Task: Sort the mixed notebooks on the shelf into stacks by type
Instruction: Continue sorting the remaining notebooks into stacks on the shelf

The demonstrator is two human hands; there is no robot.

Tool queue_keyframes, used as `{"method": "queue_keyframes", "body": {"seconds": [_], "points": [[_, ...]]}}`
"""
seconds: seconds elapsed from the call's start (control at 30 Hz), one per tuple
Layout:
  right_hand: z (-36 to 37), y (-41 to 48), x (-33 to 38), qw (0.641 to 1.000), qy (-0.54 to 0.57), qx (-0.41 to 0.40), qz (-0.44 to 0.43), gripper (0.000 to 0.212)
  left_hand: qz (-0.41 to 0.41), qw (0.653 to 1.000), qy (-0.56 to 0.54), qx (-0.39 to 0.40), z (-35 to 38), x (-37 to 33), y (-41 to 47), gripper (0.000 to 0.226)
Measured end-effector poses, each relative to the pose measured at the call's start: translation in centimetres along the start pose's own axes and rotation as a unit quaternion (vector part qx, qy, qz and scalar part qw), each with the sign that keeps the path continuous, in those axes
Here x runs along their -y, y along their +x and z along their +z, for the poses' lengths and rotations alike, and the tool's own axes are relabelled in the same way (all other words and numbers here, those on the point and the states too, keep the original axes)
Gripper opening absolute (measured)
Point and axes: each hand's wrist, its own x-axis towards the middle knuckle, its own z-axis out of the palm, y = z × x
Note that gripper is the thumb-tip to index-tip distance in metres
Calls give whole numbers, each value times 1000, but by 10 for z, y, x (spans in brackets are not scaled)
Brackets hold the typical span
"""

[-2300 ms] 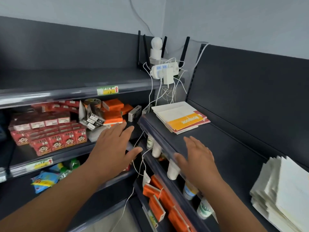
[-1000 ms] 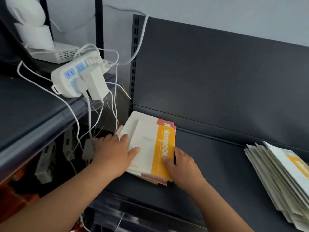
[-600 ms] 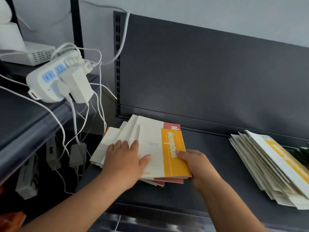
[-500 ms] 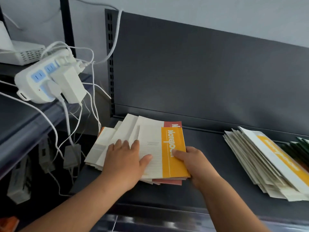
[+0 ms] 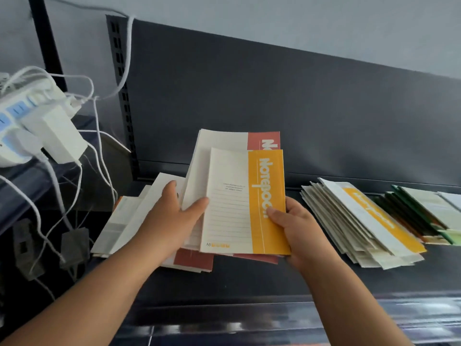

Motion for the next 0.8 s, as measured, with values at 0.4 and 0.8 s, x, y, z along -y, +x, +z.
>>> {"method": "queue_keyframes", "body": {"seconds": [0.4,0.8], "points": [[-116,-40,16,997,13,-71,-28,15,-122,914,-305,239,78,-66,-24,33],[-244,-68,15,985,5,-168,-33,30,-55,936,-290,193,198,-123,-89,31]]}}
